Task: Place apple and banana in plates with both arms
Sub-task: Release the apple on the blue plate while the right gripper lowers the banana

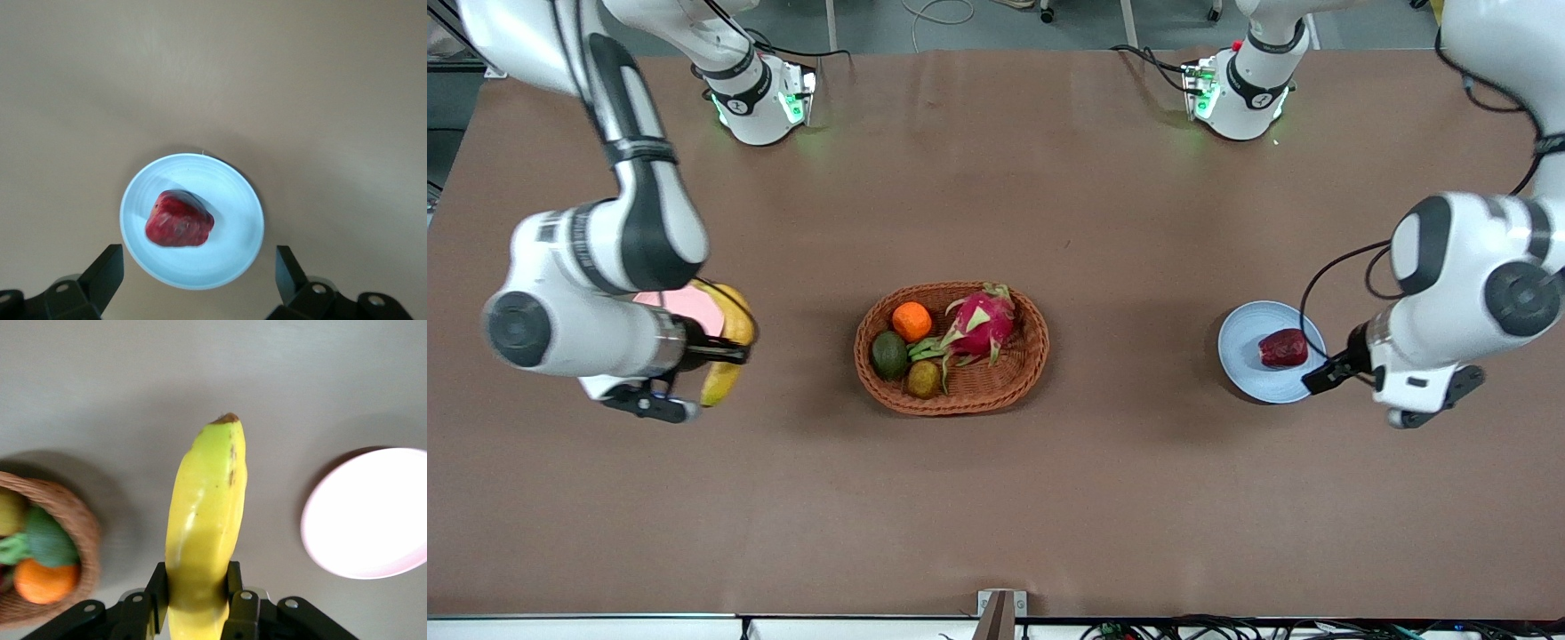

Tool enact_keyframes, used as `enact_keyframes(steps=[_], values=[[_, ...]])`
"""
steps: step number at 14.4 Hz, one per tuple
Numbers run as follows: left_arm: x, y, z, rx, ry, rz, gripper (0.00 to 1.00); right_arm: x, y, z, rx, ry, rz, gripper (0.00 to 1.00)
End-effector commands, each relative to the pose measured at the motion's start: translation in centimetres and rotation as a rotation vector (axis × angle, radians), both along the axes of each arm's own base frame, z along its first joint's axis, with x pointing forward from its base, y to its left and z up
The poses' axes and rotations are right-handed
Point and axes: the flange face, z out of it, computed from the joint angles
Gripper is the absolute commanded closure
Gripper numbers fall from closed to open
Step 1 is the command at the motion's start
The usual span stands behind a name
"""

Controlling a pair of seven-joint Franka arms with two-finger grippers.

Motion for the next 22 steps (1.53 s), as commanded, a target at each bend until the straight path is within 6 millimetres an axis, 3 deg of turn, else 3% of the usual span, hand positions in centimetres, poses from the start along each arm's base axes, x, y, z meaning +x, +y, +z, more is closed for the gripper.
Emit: enact_keyframes(steps=[1, 3, 4, 6, 8, 14, 17, 20, 21, 22], values=[[-1.3, -0.3, 8.1, 0.03, -0.052, -0.092, 0.0, -3.4, -7.3, -1.4, 0.063, 0.006, 0.078, 0.79], [-3.7, -0.6, 12.8, 0.045, -0.064, -0.166, 0.0, -4.7, -12.3, -3.9, 0.081, -0.006, 0.132, 0.79], [-4.8, -0.9, 14.7, 0.049, -0.067, -0.23, 0.0, -5.4, -13.7, -5.1, 0.09, -0.013, 0.154, 0.79], [-6.7, -1.4, 17.6, 0.052, -0.065, -0.356, 0.0, -7.5, -15.7, -7.1, 0.101, -0.03, 0.183, 0.78], [-8.7, -1.8, 20.2, 0.029, -0.075, -0.426, 0.0, -9.6, -15.6, -8.0, 0.099, -0.047, 0.226, 0.77], [-13.1, -1.9, 22.2, -0.055, -0.02, -0.45, 0.0, -13.5, -15.3, -13.5, 0.032, -0.119, 0.249, 0.74], [-13.9, -2.2, 22.3, -0.054, -0.009, -0.443, 0.0, -13.6, -15.4, -13.8, 0.028, -0.126, 0.247, 0.7], [-14.1, -2.4, 22.3, -0.052, -0.008, -0.444, 0.0, -13.7, -15.6, -14.8, 0.027, -0.121, 0.236, 0.48], [-14.2, -2.6, 22.3, -0.052, -0.009, -0.449, 0.0, -13.7, -15.7, -14.9, 0.028, -0.117, 0.234, 0.36], [-14.1, -2.4, 22.3, -0.051, -0.009, -0.448, 0.0, -13.7, -15.6, -14.8, 0.029, -0.117, 0.234, 0.15]])
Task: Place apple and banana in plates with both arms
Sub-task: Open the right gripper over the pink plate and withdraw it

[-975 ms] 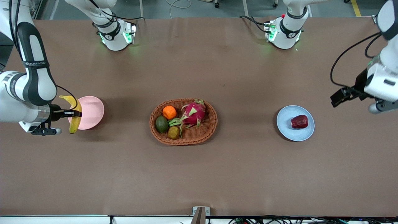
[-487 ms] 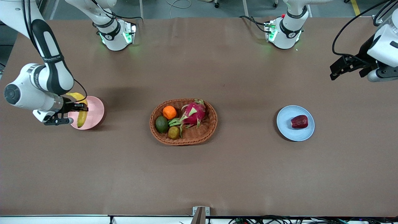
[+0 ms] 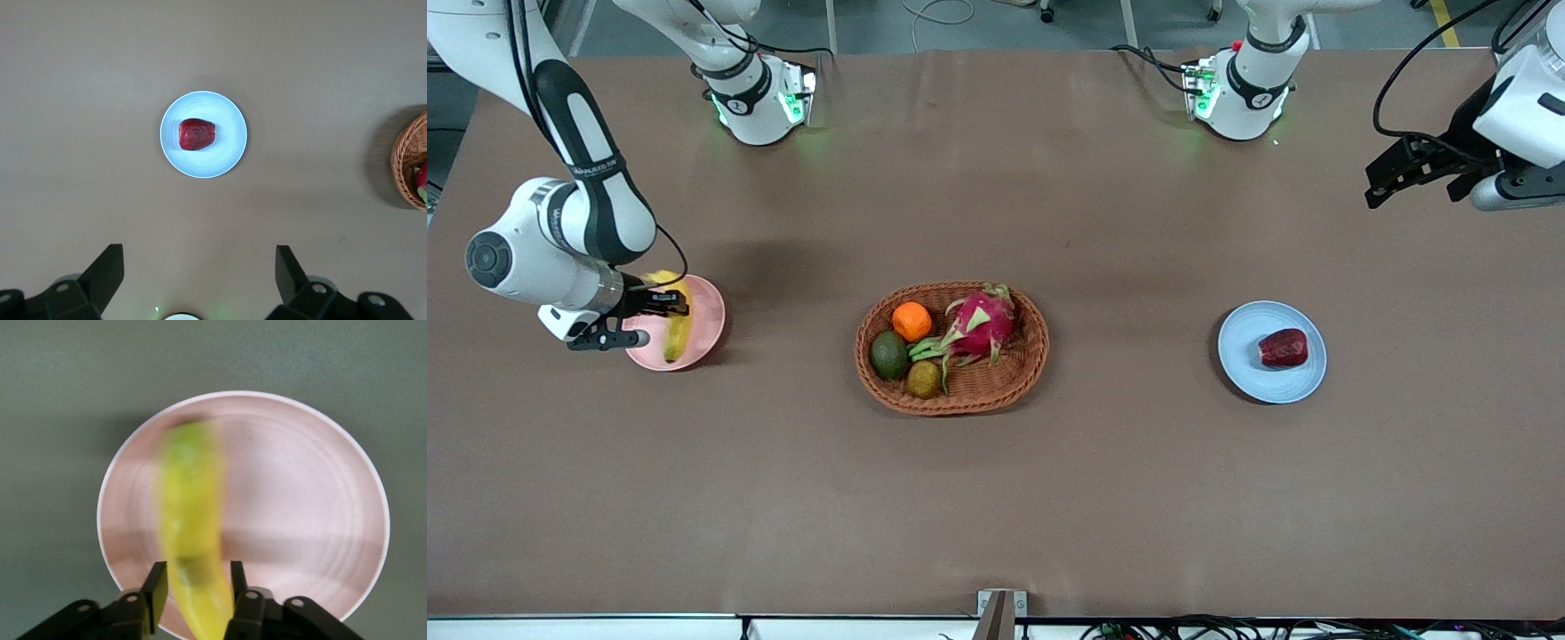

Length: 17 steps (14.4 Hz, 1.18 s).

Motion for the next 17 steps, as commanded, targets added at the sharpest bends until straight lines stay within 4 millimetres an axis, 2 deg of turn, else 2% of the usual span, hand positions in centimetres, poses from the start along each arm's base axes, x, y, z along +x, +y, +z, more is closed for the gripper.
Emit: enact_keyframes(steps=[1, 2, 3, 7, 10, 12, 15, 17], values=[[-0.8, 0.0, 0.3, -0.01, 0.001, -0.012, 0.0, -0.7, -0.2, 0.2, 0.001, -0.005, 0.001, 0.0], [-0.8, 0.1, 0.4, -0.011, -0.002, -0.013, 0.0, -0.6, -0.1, 0.6, 0.0, -0.008, -0.001, 0.0], [-0.8, 0.1, 0.5, -0.01, -0.004, -0.021, 0.0, -0.3, -0.1, 2.0, 0.001, -0.014, -0.004, 0.0], [-1.0, 0.3, 0.5, -0.002, 0.012, -0.074, 0.0, 3.1, -1.2, 10.4, 0.016, -0.029, -0.007, 0.0], [-0.9, 0.4, 0.4, 0.001, 0.016, -0.074, 0.0, 6.6, -2.0, 19.1, 0.018, -0.029, -0.052, 0.0], [-0.7, 0.4, 0.9, 0.001, 0.005, -0.074, 0.0, 8.0, -1.3, 24.1, 0.007, -0.047, -0.097, 0.0], [-0.4, 0.6, 0.7, 0.003, 0.008, -0.069, 0.0, 8.8, -0.7, 29.6, -0.006, -0.085, -0.129, 0.0], [-0.4, 0.8, 0.9, 0.005, 0.005, -0.068, 0.0, 9.0, -0.3, 32.0, -0.015, -0.096, -0.178, 0.0]])
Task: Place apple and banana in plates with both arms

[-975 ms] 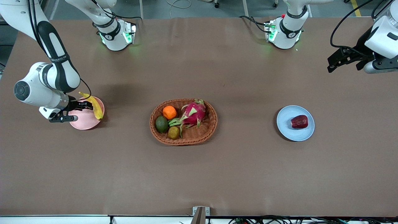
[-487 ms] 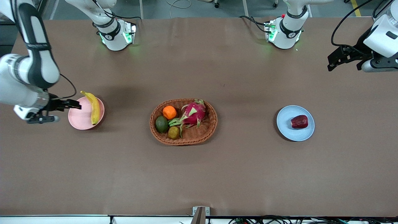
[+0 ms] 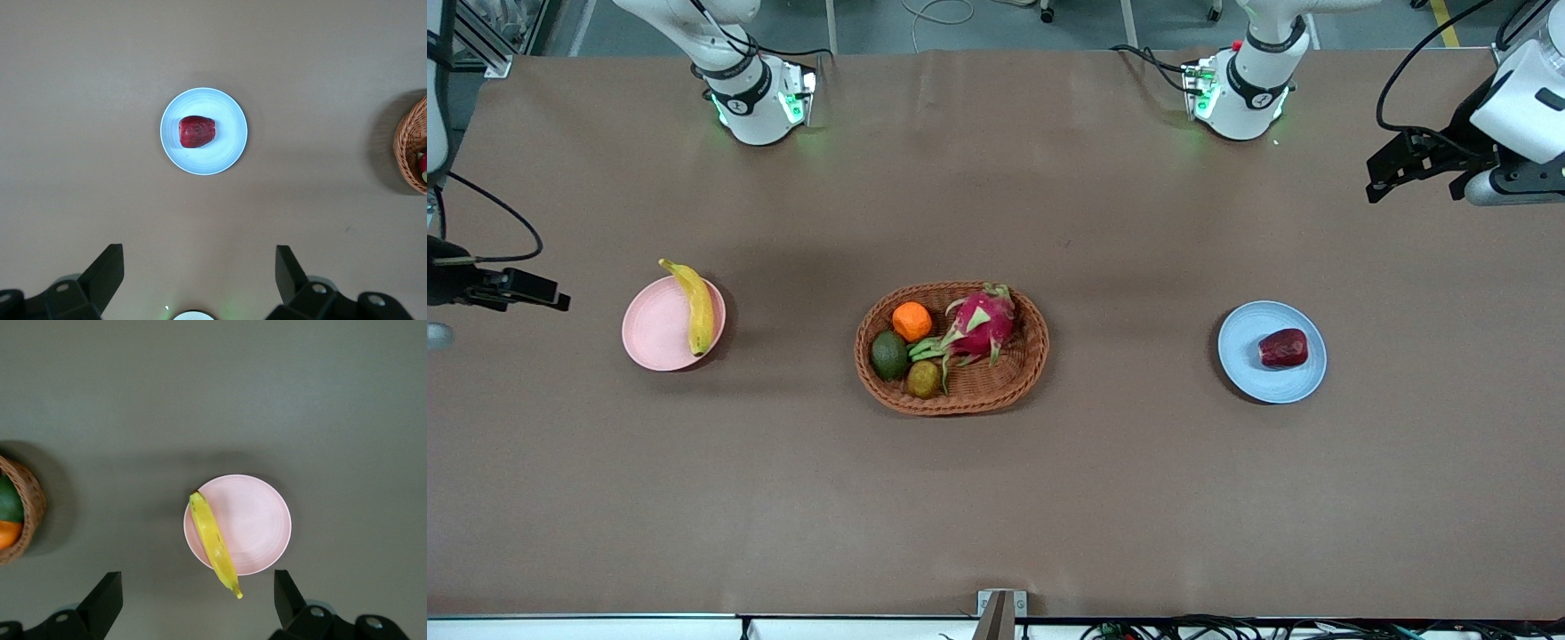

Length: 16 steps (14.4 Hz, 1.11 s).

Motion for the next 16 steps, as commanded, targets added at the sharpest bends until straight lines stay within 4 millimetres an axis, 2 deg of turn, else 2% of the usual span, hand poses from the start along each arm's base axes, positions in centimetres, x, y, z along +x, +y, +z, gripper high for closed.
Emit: enact_keyframes(steps=[1, 4, 6, 8, 10, 11, 12, 14, 16], values=[[-0.2, 0.4, 0.8, 0.005, -0.003, -0.015, 0.0, 0.5, 0.5, 2.8, -0.02, -0.008, -0.059, 0.0], [-0.3, 0.4, 0.7, 0.006, 0.009, -0.015, 0.0, 0.5, 1.2, 5.8, -0.026, -0.031, -0.051, 0.0], [-0.4, 0.5, 0.7, 0.006, 0.011, -0.015, 0.0, 0.4, 2.7, 7.2, -0.028, -0.021, -0.08, 0.0], [-0.4, 0.5, 0.8, 0.006, 0.009, -0.015, 0.0, 0.4, 6.3, 8.8, -0.048, -0.016, -0.124, 0.0], [-0.5, 0.5, 0.8, 0.007, 0.012, -0.013, 0.0, 0.1, 8.6, 9.8, -0.093, -0.012, -0.094, 0.0], [-0.6, 0.5, 0.9, 0.007, 0.011, -0.014, 0.0, -0.6, 8.7, 11.5, -0.098, -0.046, -0.083, 0.0], [-0.6, 0.5, 0.9, 0.007, 0.012, -0.013, 0.0, -1.2, 7.9, 12.2, -0.094, -0.065, -0.093, 0.0], [-0.6, 0.5, 0.9, 0.007, 0.012, -0.014, 0.0, -2.3, 5.4, 12.6, -0.087, -0.08, -0.137, 0.0], [-0.6, 0.5, 1.0, 0.007, 0.012, -0.014, 0.0, -2.7, 4.1, 12.4, -0.088, -0.12, -0.104, 0.0]])
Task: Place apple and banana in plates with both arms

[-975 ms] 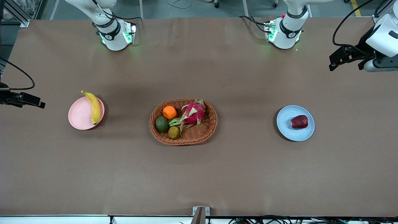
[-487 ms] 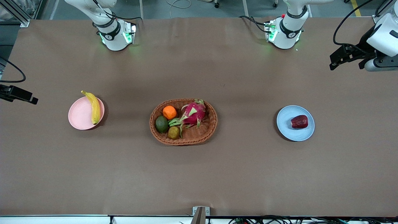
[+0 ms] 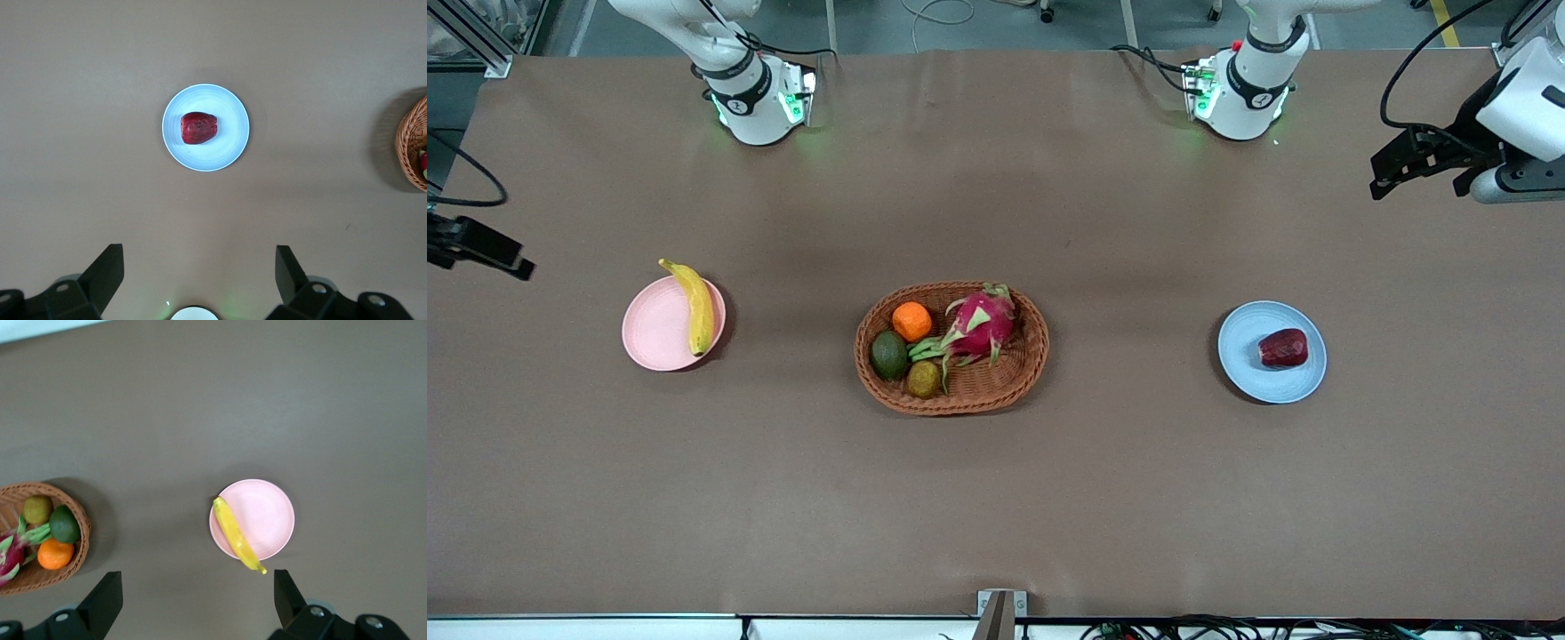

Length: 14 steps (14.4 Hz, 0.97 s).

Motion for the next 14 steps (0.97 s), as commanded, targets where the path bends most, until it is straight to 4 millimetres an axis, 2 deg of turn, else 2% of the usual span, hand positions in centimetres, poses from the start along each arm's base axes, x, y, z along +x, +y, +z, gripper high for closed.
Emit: enact_keyframes(steps=[1, 7, 14], values=[[-0.5, 0.2, 0.7, 0.007, 0.006, -0.02, 0.0, -1.3, -2.1, -0.6, -0.01, -0.032, 0.037, 0.0], [-0.6, 0.3, 0.5, 0.008, 0.023, -0.019, 0.0, -2.2, -2.6, -1.2, -0.017, -0.014, 0.118, 0.0], [-0.7, 0.3, 0.6, 0.009, 0.027, -0.019, 0.0, -5.4, -2.1, -2.3, -0.014, -0.04, 0.078, 0.0]])
